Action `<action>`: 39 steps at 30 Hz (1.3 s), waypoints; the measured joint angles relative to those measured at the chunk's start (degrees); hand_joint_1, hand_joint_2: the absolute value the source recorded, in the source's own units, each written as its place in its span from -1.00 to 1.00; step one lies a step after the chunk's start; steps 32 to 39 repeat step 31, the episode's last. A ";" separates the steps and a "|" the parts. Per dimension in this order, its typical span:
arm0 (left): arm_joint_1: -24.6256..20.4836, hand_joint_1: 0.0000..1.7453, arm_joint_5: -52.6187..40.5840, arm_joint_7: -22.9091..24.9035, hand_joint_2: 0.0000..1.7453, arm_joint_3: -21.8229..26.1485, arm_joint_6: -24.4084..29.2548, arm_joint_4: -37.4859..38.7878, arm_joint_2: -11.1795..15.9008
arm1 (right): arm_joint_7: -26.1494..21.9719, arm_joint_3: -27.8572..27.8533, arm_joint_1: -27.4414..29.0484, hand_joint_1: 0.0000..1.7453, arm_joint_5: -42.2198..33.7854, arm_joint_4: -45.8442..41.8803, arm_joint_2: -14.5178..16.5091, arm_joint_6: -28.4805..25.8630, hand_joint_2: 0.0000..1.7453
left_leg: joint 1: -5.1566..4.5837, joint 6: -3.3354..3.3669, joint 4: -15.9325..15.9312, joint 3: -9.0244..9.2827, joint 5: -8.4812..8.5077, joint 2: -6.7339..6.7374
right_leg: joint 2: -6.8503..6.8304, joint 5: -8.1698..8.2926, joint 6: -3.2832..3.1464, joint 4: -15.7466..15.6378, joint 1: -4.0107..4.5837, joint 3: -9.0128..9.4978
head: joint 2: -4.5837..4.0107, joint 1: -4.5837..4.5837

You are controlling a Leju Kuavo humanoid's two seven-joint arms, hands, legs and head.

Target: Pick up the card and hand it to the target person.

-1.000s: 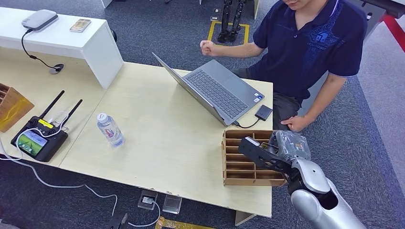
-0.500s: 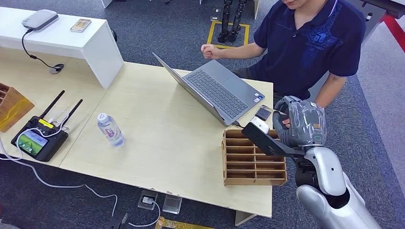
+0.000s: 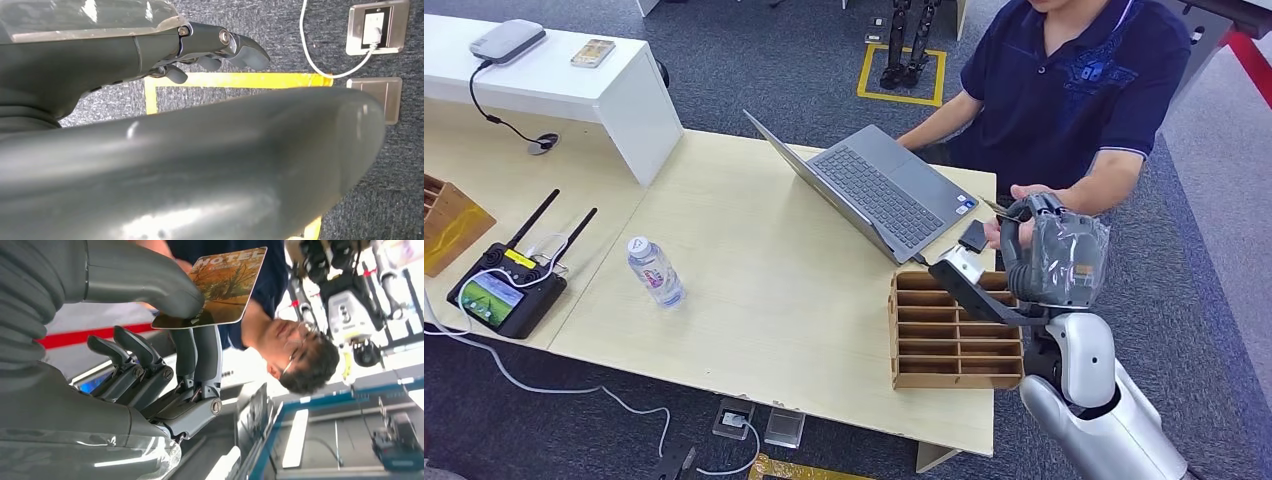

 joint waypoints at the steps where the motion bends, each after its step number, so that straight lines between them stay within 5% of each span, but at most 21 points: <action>1: 0.00 -1.00 0.00 0.03 -1.00 -0.05 0.01 0.00 0.00 | 0.17 0.00 -0.03 1.00 0.82 0.75 0.13 -0.66 1.00 | 0.00 0.00 0.00 0.00 0.00 0.00 | 0.00 0.00 0.00 0.00 0.00 0.00 | 0.00 0.01; 7: 0.01 -1.00 0.00 0.13 -1.00 -0.15 0.02 0.00 -0.02 | 1.17 -0.38 -0.20 1.00 2.42 3.64 0.56 -1.80 1.00 | 0.00 0.00 0.00 0.01 0.00 0.00 | 0.00 0.00 0.00 0.00 0.00 -0.01 | 0.00 0.02; 11: 0.01 -1.00 -0.10 0.12 -1.00 -0.15 0.01 0.00 -0.02 | 1.45 -0.64 -0.19 -1.00 2.47 4.45 0.60 -1.79 1.00 | 0.00 0.00 0.00 0.00 0.00 0.00 | 0.00 0.00 0.00 0.00 0.00 -0.02 | 0.00 0.00; 18: 0.01 -1.00 -0.51 -0.19 -1.00 -0.56 -0.09 0.00 -0.02 | 1.31 -1.69 0.18 -1.00 0.54 4.73 0.60 -1.63 1.00 | 0.00 0.00 0.00 0.01 0.00 0.01 | 0.01 0.00 0.00 -0.01 0.00 -0.03 | 0.00 -0.03; 30: 0.19 -1.00 0.77 -0.19 -1.00 -0.61 0.54 0.00 0.06 | -14.18 -5.24 8.27 -1.00 -43.41 -2.23 0.75 1.80 1.00 | 0.00 0.00 0.00 0.01 -0.01 0.00 | 0.01 0.00 0.00 -0.02 0.00 -0.04 | 0.00 0.02; 39: 0.20 -1.00 0.79 -0.19 -1.00 -0.61 0.60 0.00 0.07 | -14.99 -5.42 8.79 -1.00 -45.09 -2.63 0.73 2.05 1.00 | 0.00 0.00 0.00 0.01 -0.01 0.00 | 0.01 -0.01 0.00 -0.02 0.00 -0.05 | 0.00 0.01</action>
